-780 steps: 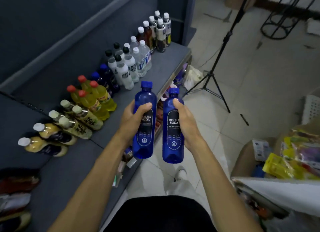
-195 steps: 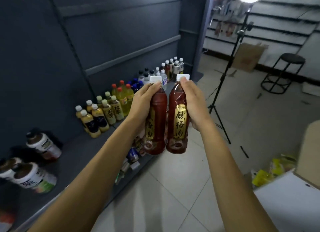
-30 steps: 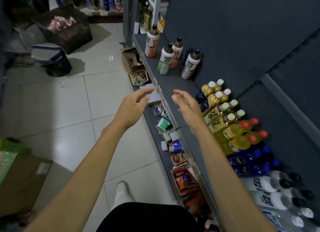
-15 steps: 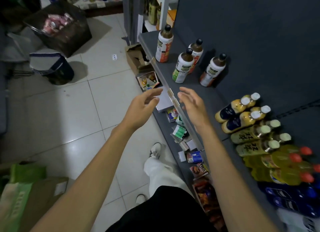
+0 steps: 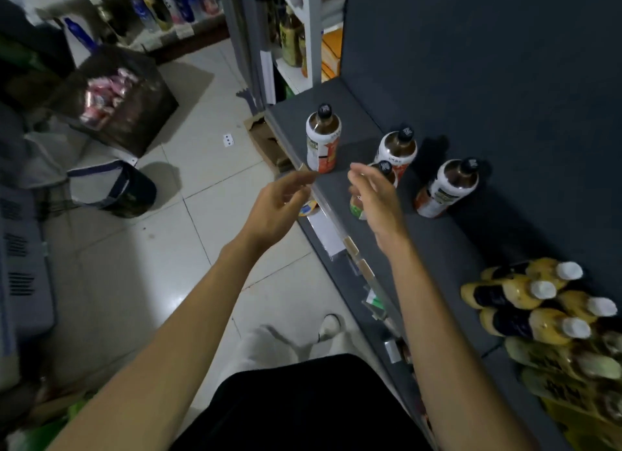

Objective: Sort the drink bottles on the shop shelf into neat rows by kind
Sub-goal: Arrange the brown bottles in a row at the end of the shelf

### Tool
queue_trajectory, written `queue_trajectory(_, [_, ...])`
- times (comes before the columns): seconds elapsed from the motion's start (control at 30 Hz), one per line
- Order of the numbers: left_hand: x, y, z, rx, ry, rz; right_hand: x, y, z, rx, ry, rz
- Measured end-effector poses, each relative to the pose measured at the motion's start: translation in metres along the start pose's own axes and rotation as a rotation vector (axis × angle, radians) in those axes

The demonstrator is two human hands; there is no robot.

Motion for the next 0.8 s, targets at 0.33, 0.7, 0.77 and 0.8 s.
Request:
queue_trajectory(0.33, [0.139,-0.027,-0.020,-0.020,-0.156,0.105,0.097,0.003,0.006,0.007,0.224,0.091])
queue_trajectory(0.7, [0.232,-0.066,0.010,0.116,-0.247,-0.004,0.106,0.014,-0.025,-0.443,0.736,0.075])
queue_trajectory(0.77, [0.237,-0.069,0.010,0.144,-0.224,0.014,0.099,0.021,-0.029,-0.572,0.826,0.102])
queue_trajectory(0.8, [0.241,-0.074,0.009,0.171,-0.212,0.014,0.096,0.029,-0.030,-0.609,0.853,0.162])
Point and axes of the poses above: each hand's wrist, its own x-axis towards the middle knuckle, its own z-axis out of the palm, y = z × x, the point moved 9 cm from there along x, towards the middle knuckle, and after that the axes turned 1 degree about x, right-handed, at the moved point
